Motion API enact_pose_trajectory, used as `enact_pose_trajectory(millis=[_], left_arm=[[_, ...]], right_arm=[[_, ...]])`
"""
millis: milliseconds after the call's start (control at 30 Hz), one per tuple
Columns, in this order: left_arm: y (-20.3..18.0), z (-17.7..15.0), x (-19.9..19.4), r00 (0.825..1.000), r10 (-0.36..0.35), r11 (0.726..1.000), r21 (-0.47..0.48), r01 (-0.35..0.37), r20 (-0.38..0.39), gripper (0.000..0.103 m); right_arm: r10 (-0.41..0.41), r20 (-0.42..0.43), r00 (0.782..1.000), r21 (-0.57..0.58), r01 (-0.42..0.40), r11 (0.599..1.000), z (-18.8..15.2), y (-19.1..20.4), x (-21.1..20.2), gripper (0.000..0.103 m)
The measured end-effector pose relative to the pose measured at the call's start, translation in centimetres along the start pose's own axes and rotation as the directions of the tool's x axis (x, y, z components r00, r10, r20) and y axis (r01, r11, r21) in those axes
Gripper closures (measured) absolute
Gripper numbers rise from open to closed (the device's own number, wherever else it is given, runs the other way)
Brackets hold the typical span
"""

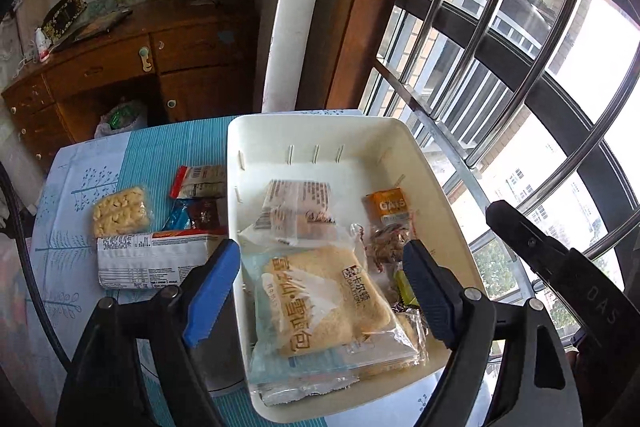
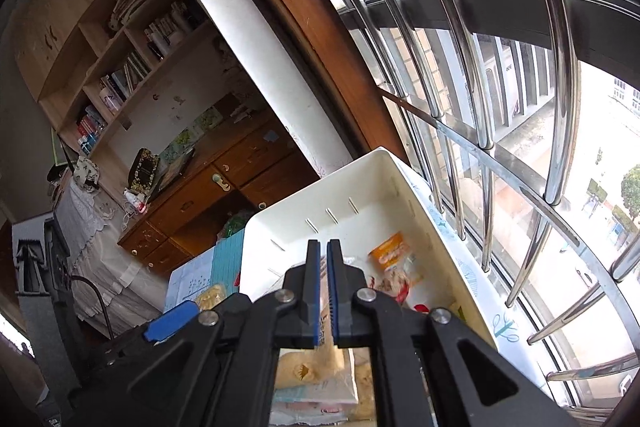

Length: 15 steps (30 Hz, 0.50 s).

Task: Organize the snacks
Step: 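Carry both packs over the white tray and open both grippers to release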

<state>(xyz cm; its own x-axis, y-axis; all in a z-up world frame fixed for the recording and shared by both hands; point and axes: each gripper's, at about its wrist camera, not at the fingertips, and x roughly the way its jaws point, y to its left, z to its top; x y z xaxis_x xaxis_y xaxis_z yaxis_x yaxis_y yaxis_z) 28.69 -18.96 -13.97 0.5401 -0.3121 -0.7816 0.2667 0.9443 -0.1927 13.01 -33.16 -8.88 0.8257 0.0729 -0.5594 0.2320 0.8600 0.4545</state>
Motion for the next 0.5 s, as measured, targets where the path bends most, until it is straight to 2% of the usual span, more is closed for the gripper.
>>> enact_pose_trajectory(millis=[133,367,500], left_arm=[[2.1,-0.8,-0.6,1.0,0.014,1.0,-0.02,-0.014,-0.013,0.021],[6.9,-1.9,-2.6,0.999,0.031,0.998,-0.049,-0.032,-0.021,0.02],[9.9,-2.3,-3.8,0.999,0.041,0.998,-0.047,-0.042,-0.028,0.02]], right_arm=[[0.002,-0.001,1.0,0.005,-0.002,1.0,-0.8,0.9,0.0,0.091],[0.0,-0.005,1.0,-0.006,0.0,1.0,-2.7,3.8,0.2,0.089],[0.003,-0.009,1.0,-0.006,-0.003,1.0,-4.2,6.0,0.4,0.076]])
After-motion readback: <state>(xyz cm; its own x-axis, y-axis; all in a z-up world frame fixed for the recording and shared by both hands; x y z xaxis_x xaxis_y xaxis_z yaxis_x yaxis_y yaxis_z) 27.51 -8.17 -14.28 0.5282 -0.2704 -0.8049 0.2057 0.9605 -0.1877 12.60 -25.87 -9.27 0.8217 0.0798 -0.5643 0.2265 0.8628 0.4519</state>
